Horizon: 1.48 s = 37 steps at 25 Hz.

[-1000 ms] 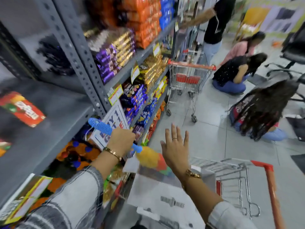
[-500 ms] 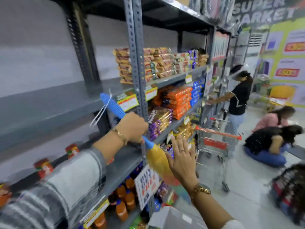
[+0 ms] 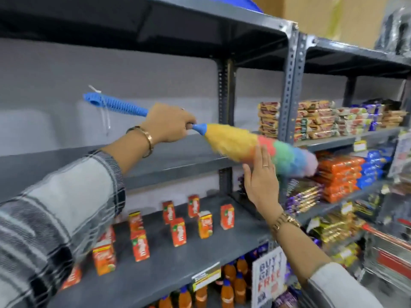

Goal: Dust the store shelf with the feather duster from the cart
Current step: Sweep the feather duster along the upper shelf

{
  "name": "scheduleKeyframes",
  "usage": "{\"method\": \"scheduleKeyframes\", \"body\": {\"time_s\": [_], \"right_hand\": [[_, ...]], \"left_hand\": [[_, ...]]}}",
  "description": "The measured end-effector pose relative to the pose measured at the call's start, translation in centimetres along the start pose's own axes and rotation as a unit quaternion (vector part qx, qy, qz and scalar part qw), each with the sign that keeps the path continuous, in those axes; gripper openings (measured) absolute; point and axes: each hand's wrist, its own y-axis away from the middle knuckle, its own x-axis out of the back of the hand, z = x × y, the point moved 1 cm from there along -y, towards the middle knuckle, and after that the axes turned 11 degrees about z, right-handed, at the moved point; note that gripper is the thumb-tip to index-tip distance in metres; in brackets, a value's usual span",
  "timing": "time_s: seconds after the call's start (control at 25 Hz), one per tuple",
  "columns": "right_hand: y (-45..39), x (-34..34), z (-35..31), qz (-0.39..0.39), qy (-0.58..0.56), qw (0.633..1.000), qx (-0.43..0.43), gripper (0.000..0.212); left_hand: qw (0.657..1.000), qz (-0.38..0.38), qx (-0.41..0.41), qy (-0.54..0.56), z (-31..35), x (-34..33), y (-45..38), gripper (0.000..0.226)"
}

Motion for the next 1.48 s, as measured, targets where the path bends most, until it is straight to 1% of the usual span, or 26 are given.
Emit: {"method": "scheduleKeyframes", "body": {"time_s": [0.12, 0.2, 0.28, 0.36, 0.4, 0.44, 0.48, 0.52, 0.6, 0.64, 0.68, 0.72, 0.8, 0.84, 0.88, 0.92, 1.0, 1.04, 1.12, 1.2, 1.24, 1.28, 1.32, 1.4, 1.44, 1.48], "right_hand": [[-1.7, -2.4, -5.0, -0.005, -0.058, 0.998, 0.033, 0.061], [-2.4, -3.9, -8.2, -0.006, -0.096, 0.994, 0.054, 0.061], [-2.6, -4.9, -10.9, -0.014, -0.129, 0.988, 0.079, 0.062], [-2.4, -5.8, -12.4, -0.019, -0.156, 0.982, 0.104, 0.063], [-2.5, -6.1, -13.0, -0.026, -0.174, 0.978, 0.110, 0.063], [-2.4, -6.5, -13.3, -0.036, -0.187, 0.975, 0.112, 0.063], [-2.3, -7.0, -13.5, -0.047, -0.190, 0.974, 0.117, 0.064], [-2.2, -7.4, -13.5, -0.059, -0.184, 0.974, 0.122, 0.066], [-1.9, -8.3, -13.2, -0.084, -0.165, 0.975, 0.121, 0.072], [-1.8, -8.7, -12.9, -0.094, -0.162, 0.976, 0.114, 0.077], [-1.8, -9.1, -12.6, -0.102, -0.164, 0.975, 0.110, 0.080], [-1.8, -9.3, -12.4, -0.109, -0.167, 0.974, 0.109, 0.083], [-2.1, -9.7, -12.0, -0.108, -0.166, 0.973, 0.116, 0.084], [-2.3, -9.8, -11.8, -0.102, -0.160, 0.974, 0.120, 0.083], [-2.5, -9.9, -11.5, -0.098, -0.154, 0.975, 0.124, 0.082], [-2.6, -10.0, -11.3, -0.096, -0.148, 0.976, 0.126, 0.081], [-2.7, -10.4, -11.0, -0.096, -0.135, 0.978, 0.123, 0.080], [-2.5, -10.5, -10.9, -0.089, -0.129, 0.980, 0.122, 0.079], [-2.3, -10.7, -11.0, -0.064, -0.127, 0.983, 0.117, 0.073], [-2.1, -11.0, -11.0, -0.043, -0.133, 0.984, 0.107, 0.068], [-2.1, -11.1, -10.9, -0.036, -0.135, 0.984, 0.106, 0.066], [-2.2, -11.0, -10.9, -0.030, -0.136, 0.984, 0.108, 0.065], [-2.3, -11.0, -10.9, -0.025, -0.136, 0.984, 0.113, 0.063], [-2.3, -11.0, -10.9, -0.018, -0.133, 0.983, 0.125, 0.062], [-2.1, -11.0, -10.9, -0.012, -0.132, 0.983, 0.126, 0.062], [-2.1, -11.0, -11.0, -0.006, -0.131, 0.984, 0.123, 0.062]], "left_hand": [[0.990, 0.001, 0.129, 0.048, -5.5, -0.1, 3.5, 0.035], [0.979, -0.024, 0.175, 0.103, -8.2, -0.1, 6.3, 0.040], [0.976, -0.090, 0.160, 0.120, -10.3, -1.1, 8.9, 0.040], [0.961, -0.190, 0.147, 0.136, -11.9, -2.7, 11.3, 0.034], [0.950, -0.228, 0.159, 0.139, -12.8, -3.3, 12.3, 0.030], [0.943, -0.247, 0.179, 0.129, -13.4, -3.7, 12.8, 0.028], [0.941, -0.247, 0.203, 0.113, -13.9, -4.0, 12.9, 0.029], [0.939, -0.230, 0.239, 0.088, -14.2, -4.3, 12.5, 0.033], [0.938, -0.144, 0.312, 0.034, -13.7, -4.2, 10.8, 0.033], [0.938, -0.099, 0.331, 0.035, -13.0, -4.0, 9.8, 0.034], [0.936, -0.076, 0.338, 0.064, -12.3, -4.1, 8.9, 0.035], [0.937, -0.076, 0.326, 0.103, -11.8, -4.4, 8.6, 0.036], [0.940, -0.124, 0.277, 0.154, -11.0, -5.8, 9.0, 0.037], [0.941, -0.158, 0.262, 0.142, -10.6, -6.4, 9.5, 0.036], [0.945, -0.172, 0.256, 0.107, -10.1, -7.1, 9.7, 0.036], [0.947, -0.168, 0.265, 0.066, -9.7, -7.6, 9.3, 0.035], [0.950, -0.124, 0.288, 0.020, -8.8, -8.0, 7.2, 0.034], [0.950, -0.101, 0.293, 0.022, -8.6, -7.8, 6.1, 0.035], [0.954, -0.089, 0.274, 0.083, -9.3, -8.1, 4.6, 0.037], [0.949, -0.152, 0.227, 0.154, -10.0, -9.0, 4.6, 0.038], [0.947, -0.188, 0.209, 0.156, -10.1, -9.4, 4.9, 0.038], [0.948, -0.198, 0.209, 0.135, -10.0, -10.0, 4.8, 0.037], [0.950, -0.186, 0.226, 0.104, -9.8, -10.4, 4.2, 0.038], [0.964, -0.107, 0.241, 0.036, -9.2, -10.0, 2.3, 0.038], [0.969, -0.070, 0.235, 0.024, -9.1, -9.6, 1.7, 0.037], [0.972, -0.058, 0.225, 0.043, -9.4, -9.6, 1.6, 0.037]]}}
